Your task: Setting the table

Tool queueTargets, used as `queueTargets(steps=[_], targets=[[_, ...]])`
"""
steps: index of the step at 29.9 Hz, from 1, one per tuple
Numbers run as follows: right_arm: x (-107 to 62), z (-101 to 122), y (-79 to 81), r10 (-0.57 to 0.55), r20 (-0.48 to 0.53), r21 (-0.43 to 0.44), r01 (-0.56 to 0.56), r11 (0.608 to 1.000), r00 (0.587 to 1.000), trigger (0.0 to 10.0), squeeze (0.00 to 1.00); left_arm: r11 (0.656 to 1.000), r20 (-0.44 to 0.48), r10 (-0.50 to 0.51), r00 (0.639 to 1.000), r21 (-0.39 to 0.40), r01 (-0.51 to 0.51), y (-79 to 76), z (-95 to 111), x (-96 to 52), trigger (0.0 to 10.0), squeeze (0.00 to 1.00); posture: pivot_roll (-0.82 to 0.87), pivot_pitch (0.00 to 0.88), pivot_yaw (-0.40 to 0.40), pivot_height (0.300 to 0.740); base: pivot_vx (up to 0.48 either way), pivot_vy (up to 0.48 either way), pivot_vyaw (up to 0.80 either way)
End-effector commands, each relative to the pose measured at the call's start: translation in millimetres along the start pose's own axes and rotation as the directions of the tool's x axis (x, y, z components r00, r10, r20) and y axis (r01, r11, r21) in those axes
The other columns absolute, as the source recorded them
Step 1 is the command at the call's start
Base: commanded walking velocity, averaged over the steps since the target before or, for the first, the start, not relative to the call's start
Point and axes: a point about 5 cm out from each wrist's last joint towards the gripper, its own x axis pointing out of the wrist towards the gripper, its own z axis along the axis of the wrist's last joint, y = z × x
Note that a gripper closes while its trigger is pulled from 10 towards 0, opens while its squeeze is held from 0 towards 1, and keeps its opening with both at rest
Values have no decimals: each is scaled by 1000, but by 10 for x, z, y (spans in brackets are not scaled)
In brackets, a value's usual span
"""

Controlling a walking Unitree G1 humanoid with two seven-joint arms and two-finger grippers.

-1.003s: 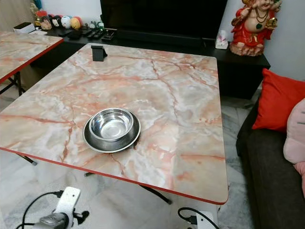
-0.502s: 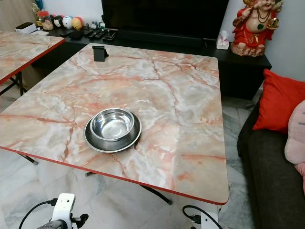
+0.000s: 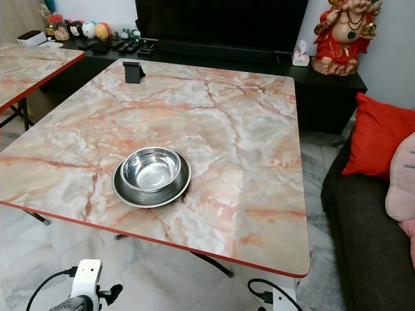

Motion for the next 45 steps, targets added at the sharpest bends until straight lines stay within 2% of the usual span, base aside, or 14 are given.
queueTargets(steps=[1, 18, 24, 26, 36, 40, 45], targets=[[-3, -17, -14, -1, -10, -2, 1, 1000, 1000, 10000, 0, 1000, -24, 26, 999, -9, -26, 52, -46, -12, 10000, 0, -9, 0, -10, 740, 0, 0, 0], [-10, -56, 5, 5, -27, -5, -6, 1000, 1000, 10000, 0, 998, -45, 63, 997, -18, -64, 130, -94, -32, 10000, 0, -7, 0, 2, 740, 0, 207, 0], [-11, -65, 11, 2, -31, 5, -2, 1000, 1000, 10000, 0, 997, -41, 69, 997, -21, -70, 152, -78, -32, 10000, 0, -7, 0, 4, 740, 0, 264, -258], [-11, -67, 11, -13, -29, 35, 14, 999, 999, 10000, 0, 997, -38, 79, 996, -7, -79, 163, -61, -30, 10000, 0, -3, 0, 2, 740, 0, 264, -759], [-7, -40, 23, -13, -12, 49, 14, 999, 1000, 10000, 0, 997, -35, 75, 997, -11, -75, 145, -51, -24, 10000, 0, -3, 0, 3, 740, 0, 265, 0], [20, 123, 68, -8, 61, 63, 5, 998, 998, 10000, 0, 997, -35, 76, 996, -14, -77, 141, -44, -21, 10000, 0, -1, 0, 2, 740, 0, 263, 0], [13, 56, 19, -16, 19, 69, 15, 998, 1000, 10000, 0, 997, -36, 77, 996, -5, -77, 139, -40, -20, 10000, 0, 3, 0, 1, 740, 0, 358, 0]])
